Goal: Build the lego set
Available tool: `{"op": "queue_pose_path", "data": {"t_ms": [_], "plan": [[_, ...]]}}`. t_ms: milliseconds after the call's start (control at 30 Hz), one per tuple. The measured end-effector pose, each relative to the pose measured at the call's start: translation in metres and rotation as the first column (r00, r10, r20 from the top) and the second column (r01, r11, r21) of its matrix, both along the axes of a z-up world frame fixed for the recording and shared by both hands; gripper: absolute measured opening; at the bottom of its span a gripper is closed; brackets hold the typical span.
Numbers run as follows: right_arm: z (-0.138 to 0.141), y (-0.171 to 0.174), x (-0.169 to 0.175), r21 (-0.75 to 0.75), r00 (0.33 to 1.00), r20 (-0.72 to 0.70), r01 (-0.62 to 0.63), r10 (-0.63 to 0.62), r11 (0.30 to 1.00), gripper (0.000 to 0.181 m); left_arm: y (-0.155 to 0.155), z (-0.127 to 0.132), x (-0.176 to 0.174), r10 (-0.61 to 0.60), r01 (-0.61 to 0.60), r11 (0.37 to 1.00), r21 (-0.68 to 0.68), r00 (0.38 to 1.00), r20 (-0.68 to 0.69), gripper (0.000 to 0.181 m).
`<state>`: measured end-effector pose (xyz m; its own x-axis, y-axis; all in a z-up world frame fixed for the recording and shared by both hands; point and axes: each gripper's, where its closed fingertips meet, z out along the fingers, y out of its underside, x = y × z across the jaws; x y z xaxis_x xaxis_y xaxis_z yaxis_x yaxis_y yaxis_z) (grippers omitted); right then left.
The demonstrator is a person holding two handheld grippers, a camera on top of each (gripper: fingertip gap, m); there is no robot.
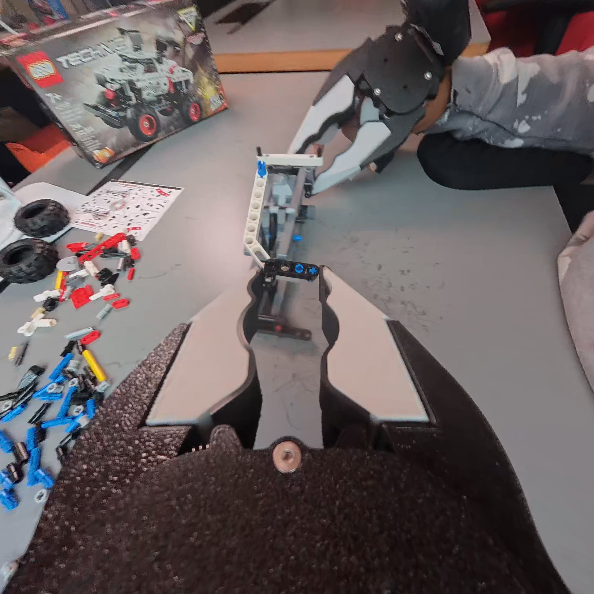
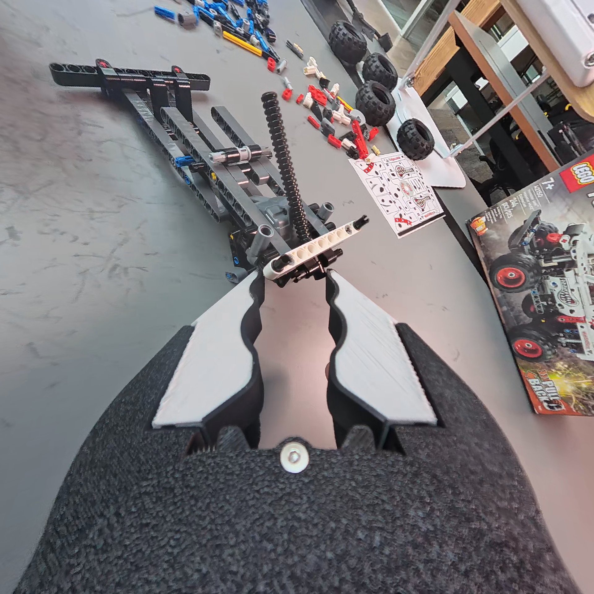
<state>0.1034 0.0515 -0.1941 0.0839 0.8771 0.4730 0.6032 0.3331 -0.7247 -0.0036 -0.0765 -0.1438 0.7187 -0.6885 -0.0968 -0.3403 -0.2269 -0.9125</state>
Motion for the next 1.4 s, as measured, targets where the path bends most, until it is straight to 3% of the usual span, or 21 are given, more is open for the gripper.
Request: {"op": "queue_pose_path", "data": {"t_ms": [167,400,600,800,933,1033,1200,1300,1400], "plan": [[0.0,-0.03,-0.009,-0.014,0.99,-0.005,-0.14,0.14,0.99,0.037,0.011,0.012,-0.028,0.121,-0.121,0.99,0.077,0.993,0.01,0.035],[0.0,-0.071,-0.021,-0.053,0.962,-0.015,-0.273,0.272,0.961,0.038,0.015,0.01,-0.037,0.166,-0.159,0.979,0.126,0.985,-0.052,0.035],[0.0,-0.072,-0.022,-0.055,0.969,0.006,-0.248,0.249,0.967,0.038,0.016,0.009,-0.038,0.176,-0.165,0.976,0.142,0.982,-0.066,0.035],[0.0,-0.061,-0.023,-0.018,0.989,0.029,-0.143,0.143,0.99,0.037,0.017,0.01,-0.04,0.188,-0.176,0.973,0.151,0.98,-0.067,0.035],[0.002,-0.067,-0.023,-0.029,0.985,0.02,-0.173,0.174,0.984,0.044,0.017,0.012,-0.04,0.185,-0.175,0.973,0.148,0.981,-0.058,0.035],[0.017,-0.077,-0.017,-0.073,0.962,-0.021,-0.274,0.273,0.959,0.059,0.016,0.015,-0.039,0.175,-0.168,0.975,0.143,0.984,-0.042,0.035],[0.08,-0.072,-0.015,-0.106,0.918,-0.269,-0.33,0.292,0.938,0.042,0.012,0.014,-0.033,0.13,-0.128,0.986,0.106,0.991,-0.015,0.035],[0.096,-0.065,-0.027,0.017,0.918,-0.248,-0.317,0.311,0.948,0.04,0.001,0.013,-0.014,0.02,-0.02,1.0,-0.003,0.995,0.097,0.035],[0.106,-0.071,-0.046,0.209,0.905,-0.162,-0.359,0.394,0.91,0.039,-0.014,0.022,0.009,-0.077,0.131,0.981,-0.14,0.938,0.338,0.034]]}}
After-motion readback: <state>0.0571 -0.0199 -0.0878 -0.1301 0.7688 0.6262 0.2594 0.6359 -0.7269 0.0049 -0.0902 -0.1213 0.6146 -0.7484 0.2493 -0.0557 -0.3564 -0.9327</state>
